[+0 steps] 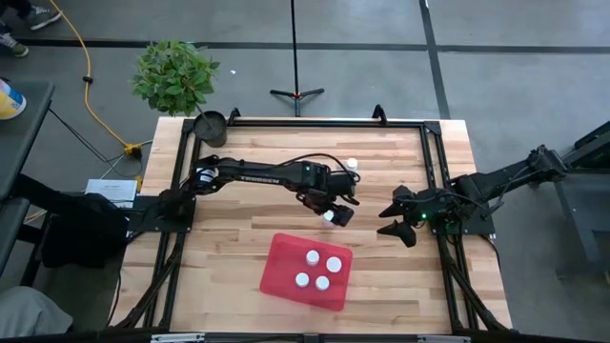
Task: Pick and place pill bottles into a basket
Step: Put the white medicine bottle into the red container
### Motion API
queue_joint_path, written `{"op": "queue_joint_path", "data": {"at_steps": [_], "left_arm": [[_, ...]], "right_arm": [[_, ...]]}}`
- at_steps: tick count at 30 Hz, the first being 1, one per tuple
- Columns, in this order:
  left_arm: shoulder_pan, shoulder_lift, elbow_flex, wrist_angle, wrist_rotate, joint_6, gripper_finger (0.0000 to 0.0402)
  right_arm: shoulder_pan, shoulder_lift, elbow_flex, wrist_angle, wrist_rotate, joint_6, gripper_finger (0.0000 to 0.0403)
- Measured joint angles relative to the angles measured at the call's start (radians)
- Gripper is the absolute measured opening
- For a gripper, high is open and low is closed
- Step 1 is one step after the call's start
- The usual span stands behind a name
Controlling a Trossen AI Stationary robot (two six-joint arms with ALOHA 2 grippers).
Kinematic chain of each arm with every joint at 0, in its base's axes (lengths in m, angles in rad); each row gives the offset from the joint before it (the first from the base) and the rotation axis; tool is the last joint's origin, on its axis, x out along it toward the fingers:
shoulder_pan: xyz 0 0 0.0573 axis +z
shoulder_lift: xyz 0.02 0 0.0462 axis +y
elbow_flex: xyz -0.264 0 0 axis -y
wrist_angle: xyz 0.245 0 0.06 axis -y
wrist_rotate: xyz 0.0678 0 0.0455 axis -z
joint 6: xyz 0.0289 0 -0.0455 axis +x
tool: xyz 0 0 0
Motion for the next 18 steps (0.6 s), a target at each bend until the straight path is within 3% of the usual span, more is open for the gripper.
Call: {"op": "queue_joint_path", "data": {"at_steps": [5,18], "left_arm": [[0.0,-0.001,0.001,-0.025,-0.061,0.033,0.0365],[-0.002,0.008,0.001,-0.02,-0.102,0.082,0.0365]], "right_arm": [[0.0,0.01,0.0,0.001,0.0,0.002,0.0291],[0.0,0.031,0.0,0.008,0.004,0.0,0.0291]]}}
